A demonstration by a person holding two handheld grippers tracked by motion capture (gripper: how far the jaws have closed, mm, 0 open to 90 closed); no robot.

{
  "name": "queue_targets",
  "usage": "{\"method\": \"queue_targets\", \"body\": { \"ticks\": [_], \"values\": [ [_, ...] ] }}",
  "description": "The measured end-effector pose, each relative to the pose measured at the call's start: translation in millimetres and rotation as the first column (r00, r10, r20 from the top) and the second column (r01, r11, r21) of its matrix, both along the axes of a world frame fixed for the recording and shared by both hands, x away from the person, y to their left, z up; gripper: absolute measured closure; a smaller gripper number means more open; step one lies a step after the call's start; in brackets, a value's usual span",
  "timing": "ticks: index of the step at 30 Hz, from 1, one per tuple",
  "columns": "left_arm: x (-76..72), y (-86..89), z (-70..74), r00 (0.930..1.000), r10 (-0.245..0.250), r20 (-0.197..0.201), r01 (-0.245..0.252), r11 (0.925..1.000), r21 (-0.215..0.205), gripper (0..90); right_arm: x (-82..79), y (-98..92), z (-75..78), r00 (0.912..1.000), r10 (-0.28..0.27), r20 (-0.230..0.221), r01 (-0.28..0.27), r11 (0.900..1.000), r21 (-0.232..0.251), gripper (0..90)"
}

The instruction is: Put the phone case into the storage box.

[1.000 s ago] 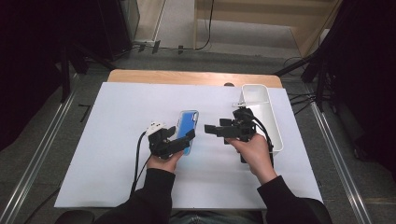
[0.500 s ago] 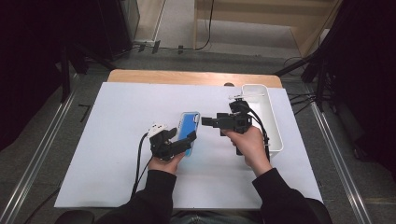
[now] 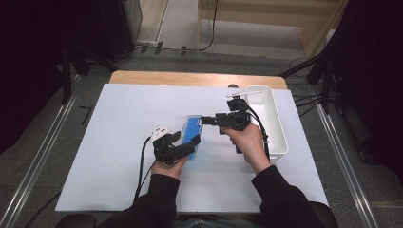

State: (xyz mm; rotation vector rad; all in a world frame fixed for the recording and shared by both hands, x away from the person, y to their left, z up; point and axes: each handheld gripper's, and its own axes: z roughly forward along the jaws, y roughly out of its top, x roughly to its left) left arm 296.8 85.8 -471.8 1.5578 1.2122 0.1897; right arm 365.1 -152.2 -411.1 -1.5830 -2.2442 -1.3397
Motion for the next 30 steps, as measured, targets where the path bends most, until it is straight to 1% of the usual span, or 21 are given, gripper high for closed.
{"method": "queue_targets", "body": {
  "ticks": [4,9,13,14,15,16,17,20,21,22,24,25,26,27,28,29,30],
  "values": [
    [-0.4,-0.4,-0.5,1.0,0.005,0.0,-0.005,1.0,0.001,16.4,3.5,2.3,-1.1,1.0,-0.001,-0.003,0.001,1.0,0.003,21.4],
    [-0.5,-1.0,-1.4,1.0,0.002,0.006,-0.002,1.0,0.008,16.4,7.0,5.4,-2.4,0.999,-0.002,-0.044,0.003,1.0,0.015,23.6],
    [-0.6,-1.5,-1.6,1.0,0.004,0.004,-0.004,1.0,0.007,16.4,9.5,7.6,-3.8,0.9983,-0.007,-0.059,0.008,1.0,0.024,25.3],
    [-0.7,-1.7,-1.7,1.0,0.004,0.005,-0.004,1.0,0.007,16.4,10.5,7.9,-4.4,0.9981,0.0,-0.062,0.001,1.0,0.027,25.6],
    [-0.9,-1.9,-1.8,1.0,0.006,0.007,-0.006,1.0,0.007,16.4,11.0,9.1,-4.6,0.9973,-0.007,-0.073,0.01,1.0,0.029,26.2],
    [-1.1,-1.9,-1.6,1.0,0.006,0.007,-0.006,0.9999,0.01,16.4,12.0,9.3,-5.6,0.9975,-0.003,-0.071,0.005,1.0,0.028,26.8],
    [-1.2,-2.0,-1.5,1.0,0.0,0.008,0.0,0.9999,0.011,16.4,13.1,9.7,-6.0,0.9965,-0.008,-0.083,0.01,1.0,0.027,27.3],
    [-1.7,-2.1,-1.5,0.9999,0.0,0.013,0.0,0.9999,0.015,16.4,16.5,10.4,-8.0,0.9944,-0.017,-0.104,0.021,0.999,0.034,30.1],
    [-1.8,-2.1,-1.5,0.9999,0.001,0.014,-0.001,0.9999,0.017,16.4,18.0,11.3,-9.1,0.9933,-0.021,-0.113,0.026,0.999,0.043,31.9],
    [-1.8,-2.2,-1.5,0.9999,0.0,0.014,-0.001,0.9999,0.016,16.4,18.0,11.3,-9.1,0.9933,-0.021,-0.113,0.026,0.999,0.043,31.9],
    [-1.8,-2.5,-1.8,0.9999,0.001,0.016,-0.002,0.9999,0.017,16.4,18.6,12.8,-9.3,0.9939,-0.019,-0.109,0.023,0.999,0.037,34.8],
    [-1.9,-2.6,-1.9,0.9999,0.002,0.015,-0.002,0.9998,0.018,16.4,19.2,13.3,-9.4,0.9934,-0.017,-0.113,0.021,0.999,0.037,36.0],
    [-2.1,-2.8,-2.0,0.9998,0.003,0.017,-0.004,0.9998,0.017,16.4,20.2,14.5,-9.5,0.9911,-0.019,-0.132,0.026,0.998,0.051,39.3],
    [-2.4,-2.9,-1.9,0.9999,0.003,0.015,-0.004,0.9998,0.018,16.4,20.2,14.5,-9.5,0.9911,-0.019,-0.132,0.026,0.998,0.051,39.3],
    [-2.6,-3.1,-1.9,0.9999,0.003,0.015,-0.003,0.9998,0.019,16.4,20.6,15.0,-9.4,0.9892,-0.016,-0.146,0.024,0.998,0.058,40.9],
    [-2.6,-3.1,-2.0,0.9998,0.005,0.017,-0.005,0.9998,0.02,16.4,20.5,16.1,-8.6,0.9847,-0.021,-0.173,0.032,0.997,0.063,42.5],
    [-2.8,-3.2,-1.9,0.9998,0.007,0.017,-0.007,0.9998,0.019,16.4,20.8,16.3,-8.9,0.984,-0.019,-0.177,0.031,0.997,0.066,44.1]
  ]
}}
